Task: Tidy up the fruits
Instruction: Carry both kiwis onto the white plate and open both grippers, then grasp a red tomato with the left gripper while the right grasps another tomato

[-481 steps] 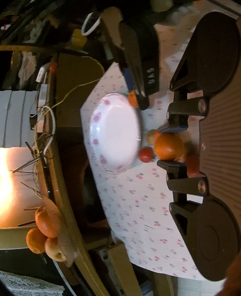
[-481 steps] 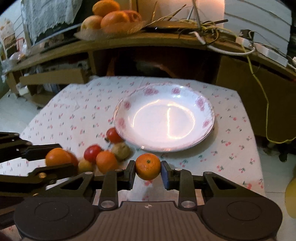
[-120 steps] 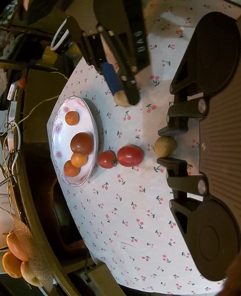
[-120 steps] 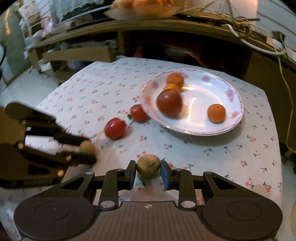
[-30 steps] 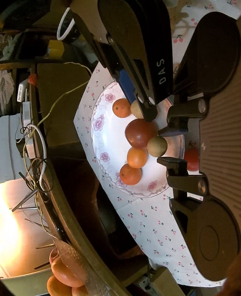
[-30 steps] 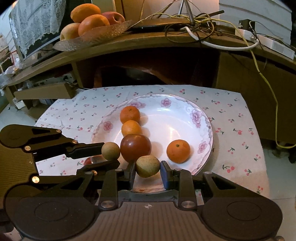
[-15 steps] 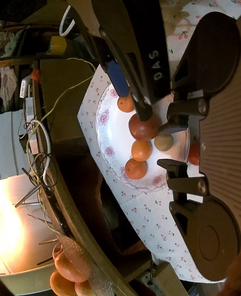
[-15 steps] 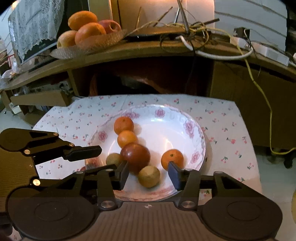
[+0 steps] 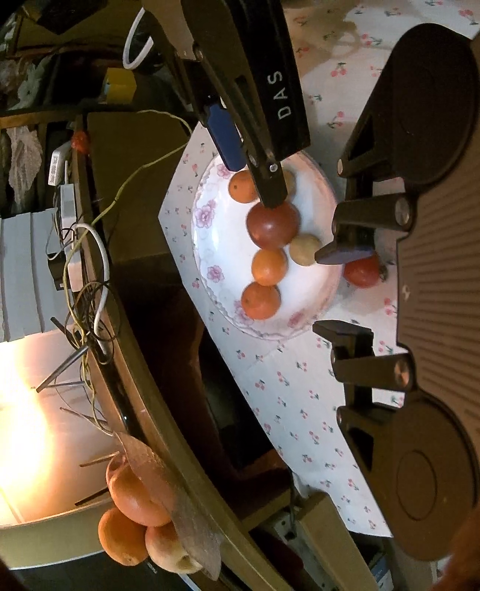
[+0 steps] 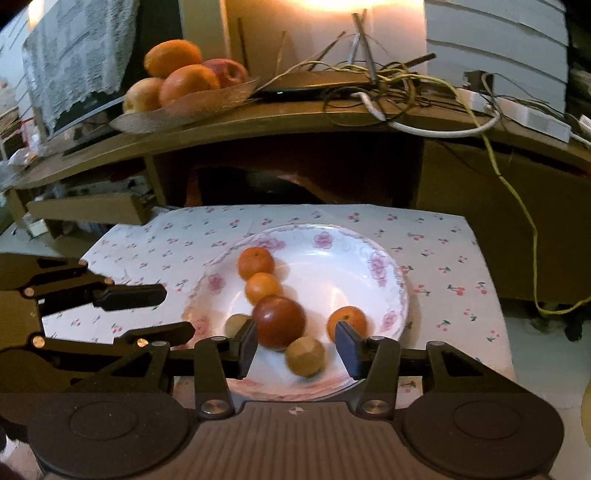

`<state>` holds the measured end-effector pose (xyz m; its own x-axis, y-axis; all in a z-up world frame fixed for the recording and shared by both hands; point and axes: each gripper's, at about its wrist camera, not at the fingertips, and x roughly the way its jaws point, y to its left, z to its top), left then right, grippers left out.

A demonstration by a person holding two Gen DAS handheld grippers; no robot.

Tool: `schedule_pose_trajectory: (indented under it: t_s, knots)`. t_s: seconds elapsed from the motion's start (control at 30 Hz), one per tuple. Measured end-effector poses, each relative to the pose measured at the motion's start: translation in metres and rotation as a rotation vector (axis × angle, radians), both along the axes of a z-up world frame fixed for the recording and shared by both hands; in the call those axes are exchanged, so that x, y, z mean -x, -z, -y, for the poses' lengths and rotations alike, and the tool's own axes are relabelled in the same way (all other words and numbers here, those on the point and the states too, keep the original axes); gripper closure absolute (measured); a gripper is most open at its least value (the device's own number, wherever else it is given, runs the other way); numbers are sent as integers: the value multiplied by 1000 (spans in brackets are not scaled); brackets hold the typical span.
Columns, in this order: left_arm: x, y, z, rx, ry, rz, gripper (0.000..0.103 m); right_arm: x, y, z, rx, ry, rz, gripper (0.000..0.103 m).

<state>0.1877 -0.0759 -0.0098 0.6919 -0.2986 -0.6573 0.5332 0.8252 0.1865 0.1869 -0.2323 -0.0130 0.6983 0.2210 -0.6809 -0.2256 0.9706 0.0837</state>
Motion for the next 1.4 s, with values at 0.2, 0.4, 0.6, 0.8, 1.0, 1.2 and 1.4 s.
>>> schedule_pose_trajectory:
  t_s: [0.2,0.4,0.6,0.8,1.0,1.2,1.4]
  knots:
    - [15,-1,-16,-4,48,-25,63,10,-2,-11,-9,-53,-11,54]
    - [29,5,-28,1,82,-72,63,20,2,-24,-13,-105,-34,54]
    - [26,23,-24,17,60,-137,63,20,7,-28,-12,-100,-54,54]
    - [23,35,-16,13,46,-133,62,24,4,-28,-36,-100,-51,54]
    - [22,38,-17,32,25,-144,67,28,-1,-27,-52,-100,-41,54]
    - [29,33,-29,16,22,-141,68,35,0,-38,-90,-117,-76,54]
    - [34,31,-55,22,-11,-145,68,30,16,-58,-103,-52,-108,54]
